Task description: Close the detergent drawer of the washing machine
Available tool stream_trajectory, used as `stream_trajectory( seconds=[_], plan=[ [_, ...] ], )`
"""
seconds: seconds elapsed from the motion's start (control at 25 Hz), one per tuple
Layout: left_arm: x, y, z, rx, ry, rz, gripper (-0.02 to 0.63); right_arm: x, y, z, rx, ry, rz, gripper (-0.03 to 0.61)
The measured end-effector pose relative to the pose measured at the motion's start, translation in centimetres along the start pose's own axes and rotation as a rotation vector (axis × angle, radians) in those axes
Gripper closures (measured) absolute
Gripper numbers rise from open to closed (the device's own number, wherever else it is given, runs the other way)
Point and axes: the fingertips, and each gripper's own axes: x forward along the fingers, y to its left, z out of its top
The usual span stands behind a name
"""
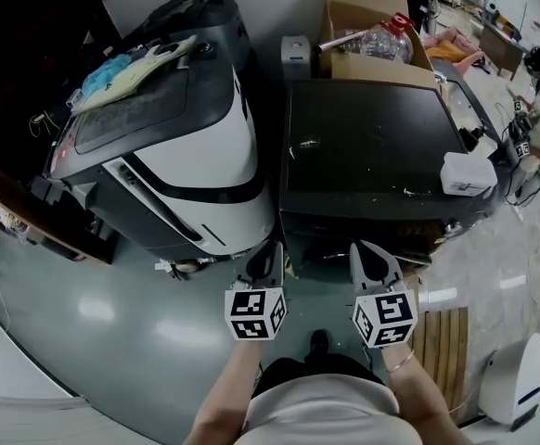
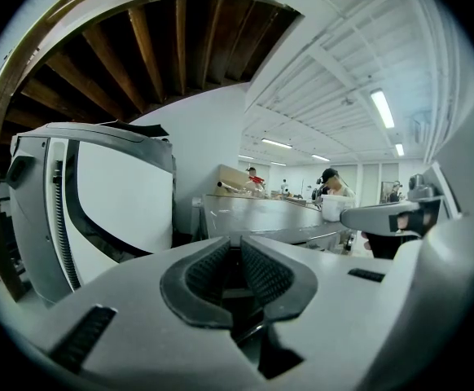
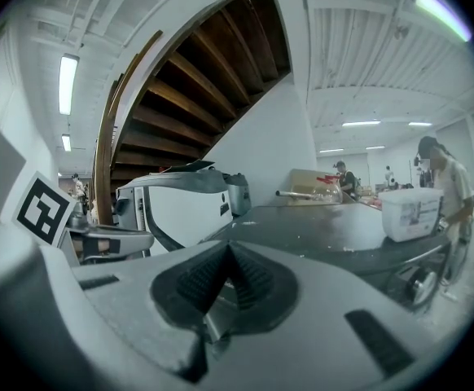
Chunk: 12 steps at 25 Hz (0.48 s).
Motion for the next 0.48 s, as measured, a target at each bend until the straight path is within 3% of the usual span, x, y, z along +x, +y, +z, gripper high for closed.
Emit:
stream_trajectory(
  seconds=[0.48],
  plan=[
    [-0.31,0.54,-0.30,-0.006,0.004,0.006,0.583,0.27,0.47,-0.22,0.006,0.003,0.008,0.577]
  ],
)
